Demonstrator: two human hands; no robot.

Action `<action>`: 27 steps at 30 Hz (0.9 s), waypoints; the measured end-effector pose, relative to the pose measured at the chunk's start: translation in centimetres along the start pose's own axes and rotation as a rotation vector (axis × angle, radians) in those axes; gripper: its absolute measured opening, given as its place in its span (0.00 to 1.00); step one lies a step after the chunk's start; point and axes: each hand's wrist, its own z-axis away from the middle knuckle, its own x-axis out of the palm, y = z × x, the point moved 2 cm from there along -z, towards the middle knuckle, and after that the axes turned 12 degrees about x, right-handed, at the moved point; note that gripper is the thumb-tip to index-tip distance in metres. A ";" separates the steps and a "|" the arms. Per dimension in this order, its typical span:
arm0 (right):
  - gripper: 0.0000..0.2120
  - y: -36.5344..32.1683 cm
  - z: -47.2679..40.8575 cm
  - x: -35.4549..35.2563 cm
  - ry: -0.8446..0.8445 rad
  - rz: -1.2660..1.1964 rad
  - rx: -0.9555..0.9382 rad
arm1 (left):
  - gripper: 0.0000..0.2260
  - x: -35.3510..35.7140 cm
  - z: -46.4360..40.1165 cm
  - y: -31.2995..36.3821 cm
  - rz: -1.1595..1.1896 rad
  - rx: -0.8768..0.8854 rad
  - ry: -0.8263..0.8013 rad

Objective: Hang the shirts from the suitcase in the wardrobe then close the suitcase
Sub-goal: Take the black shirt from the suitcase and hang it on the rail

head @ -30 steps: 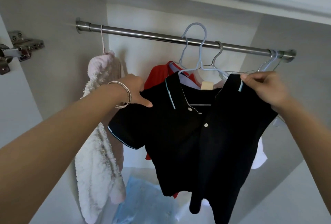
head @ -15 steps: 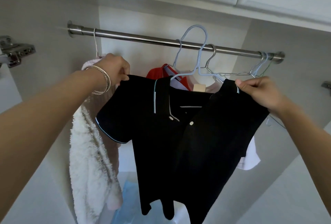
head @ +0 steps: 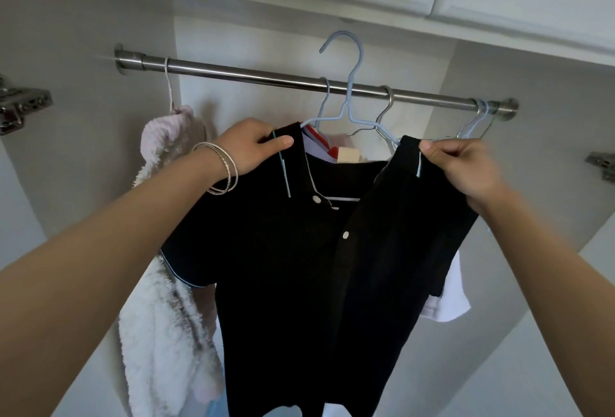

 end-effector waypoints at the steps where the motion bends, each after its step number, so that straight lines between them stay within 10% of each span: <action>1: 0.07 -0.1 0.2 -0.1 0.005 -0.021 -0.014 | 0.20 -0.2 0.0 0.0 -0.011 0.000 0.031; 7: 0.06 -1.6 1.2 -1.4 -0.120 -0.158 -0.079 | 0.21 -0.9 0.4 -0.7 0.007 -0.007 0.133; 16: 0.11 -1.8 2.2 1.0 -0.279 0.307 0.008 | 0.21 -0.9 0.3 -1.4 0.055 -0.009 0.133; 27: 0.12 -4.0 1.5 5.9 -0.020 0.226 0.182 | 0.13 -0.2 0.8 -5.3 -0.169 -0.290 0.014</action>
